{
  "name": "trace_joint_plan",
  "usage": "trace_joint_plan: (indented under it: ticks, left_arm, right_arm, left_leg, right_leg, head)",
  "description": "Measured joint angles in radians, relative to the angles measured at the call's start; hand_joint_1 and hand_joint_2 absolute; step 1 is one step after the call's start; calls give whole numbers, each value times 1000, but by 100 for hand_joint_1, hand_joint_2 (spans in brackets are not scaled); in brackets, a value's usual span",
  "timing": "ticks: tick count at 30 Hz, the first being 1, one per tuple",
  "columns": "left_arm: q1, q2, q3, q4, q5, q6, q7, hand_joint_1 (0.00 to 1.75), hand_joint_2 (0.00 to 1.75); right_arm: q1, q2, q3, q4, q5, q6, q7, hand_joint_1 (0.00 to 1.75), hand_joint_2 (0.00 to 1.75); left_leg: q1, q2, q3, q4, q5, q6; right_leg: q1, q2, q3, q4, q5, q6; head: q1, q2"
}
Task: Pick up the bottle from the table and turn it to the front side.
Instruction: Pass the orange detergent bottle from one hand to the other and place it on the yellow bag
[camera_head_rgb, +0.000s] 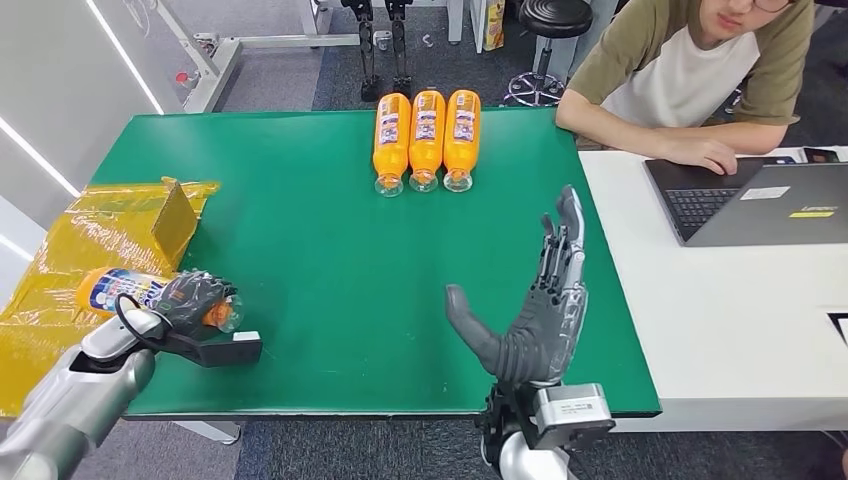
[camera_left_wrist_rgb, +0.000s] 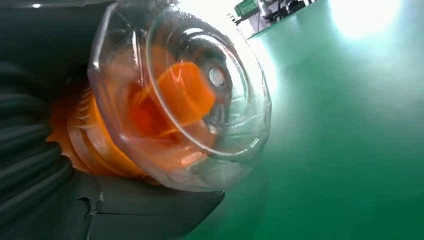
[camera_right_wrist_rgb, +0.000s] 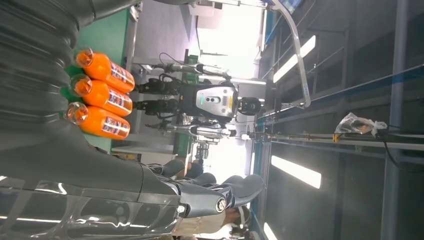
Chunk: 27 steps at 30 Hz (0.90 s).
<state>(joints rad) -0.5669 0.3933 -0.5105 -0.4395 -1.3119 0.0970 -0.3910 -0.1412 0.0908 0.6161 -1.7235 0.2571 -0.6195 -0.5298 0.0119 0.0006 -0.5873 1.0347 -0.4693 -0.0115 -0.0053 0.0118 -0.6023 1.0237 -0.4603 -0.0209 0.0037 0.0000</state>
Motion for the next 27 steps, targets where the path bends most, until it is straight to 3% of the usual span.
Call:
trace_joint_plan:
  ticks: [3,8,12,21,27]
  left_arm:
    - [1,-11,-2,9,7,3,14,1,175]
    - [7,-33,-3,20,25,34,105,0,175]
    - [7,-45,3,23,55,45,129,0,175]
    - [24,-81,55,14,148,85,71,0,175]
    - [40,-92,103,-105,214,119,31,0,175]
  right_arm:
    - [4,0,0,0,0,2,-2,0,175]
    - [10,1,0,2,11,3,-6,0,175]
    - [17,2,0,5,15,3,-9,0,175]
    - [24,2,0,11,14,3,-12,0,175]
    - [37,2,0,11,15,-16,-12,0,175]
  left_leg:
    - [0,0,0,0,0,0]
    - [0,0,0,0,0,0]
    - [0,0,0,0,0,0]
    - [0,0,0,0,1,-1]
    - [0,0,0,0,1,-1]
  right_leg:
    - [0,0,0,0,0,0]
    - [0,0,0,0,0,0]
    - [0,-1,1,0,0,0]
    - [0,-1,0,0,0,0]
    - [0,-1,0,0,0,0]
  head:
    - [0,0]
    - [0,0]
    - [0,0]
    - [0,0]
    - [0,0]
